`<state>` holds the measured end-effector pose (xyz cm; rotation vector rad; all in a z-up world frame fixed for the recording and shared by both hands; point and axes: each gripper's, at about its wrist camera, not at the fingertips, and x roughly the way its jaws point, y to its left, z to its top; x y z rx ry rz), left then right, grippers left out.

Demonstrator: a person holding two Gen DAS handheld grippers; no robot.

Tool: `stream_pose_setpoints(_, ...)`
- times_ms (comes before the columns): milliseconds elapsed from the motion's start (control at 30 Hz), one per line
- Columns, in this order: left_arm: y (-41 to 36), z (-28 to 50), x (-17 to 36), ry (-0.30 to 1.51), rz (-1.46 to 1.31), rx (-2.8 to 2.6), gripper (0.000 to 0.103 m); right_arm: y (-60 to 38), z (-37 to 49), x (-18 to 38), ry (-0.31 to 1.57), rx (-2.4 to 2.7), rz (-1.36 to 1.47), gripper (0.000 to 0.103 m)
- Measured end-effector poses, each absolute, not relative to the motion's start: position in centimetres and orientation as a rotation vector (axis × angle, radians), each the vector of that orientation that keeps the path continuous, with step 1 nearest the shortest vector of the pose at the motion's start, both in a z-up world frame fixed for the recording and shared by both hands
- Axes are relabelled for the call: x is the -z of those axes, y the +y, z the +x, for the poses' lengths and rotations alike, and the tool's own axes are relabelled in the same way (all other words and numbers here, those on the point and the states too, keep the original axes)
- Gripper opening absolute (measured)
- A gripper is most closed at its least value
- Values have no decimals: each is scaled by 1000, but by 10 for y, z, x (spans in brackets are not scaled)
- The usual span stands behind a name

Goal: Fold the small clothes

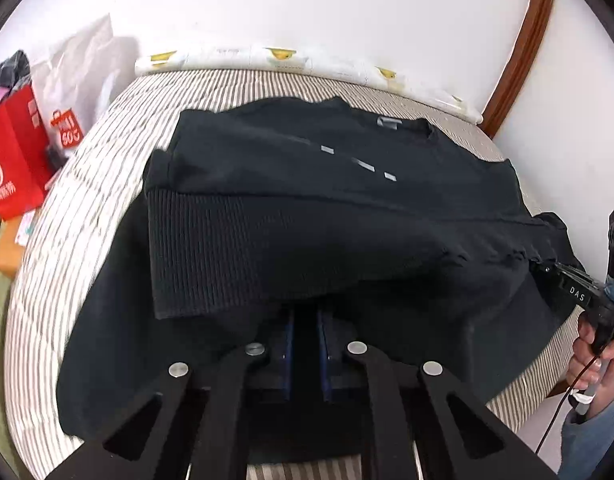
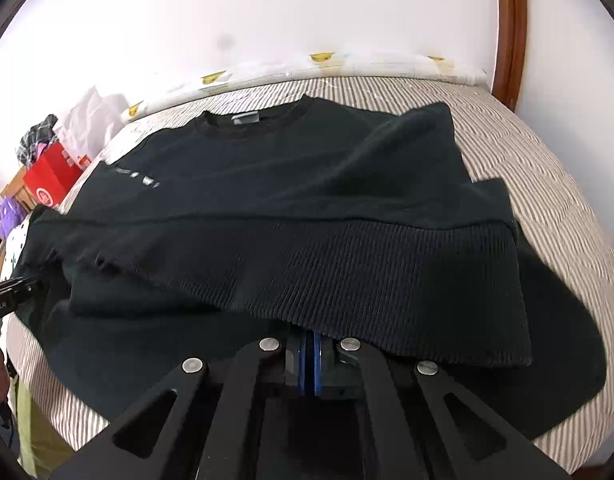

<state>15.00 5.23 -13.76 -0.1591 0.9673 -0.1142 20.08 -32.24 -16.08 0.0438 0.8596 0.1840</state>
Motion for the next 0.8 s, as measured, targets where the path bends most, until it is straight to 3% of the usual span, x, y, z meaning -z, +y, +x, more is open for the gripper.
stream_pose_setpoints(567, 100, 253, 124, 916, -275, 45, 9, -348, 317, 136, 863, -53, 129, 2)
stream_pose_setpoints(800, 122, 266, 123, 922, -264, 39, 13, -374, 320, 128, 835, -71, 98, 25)
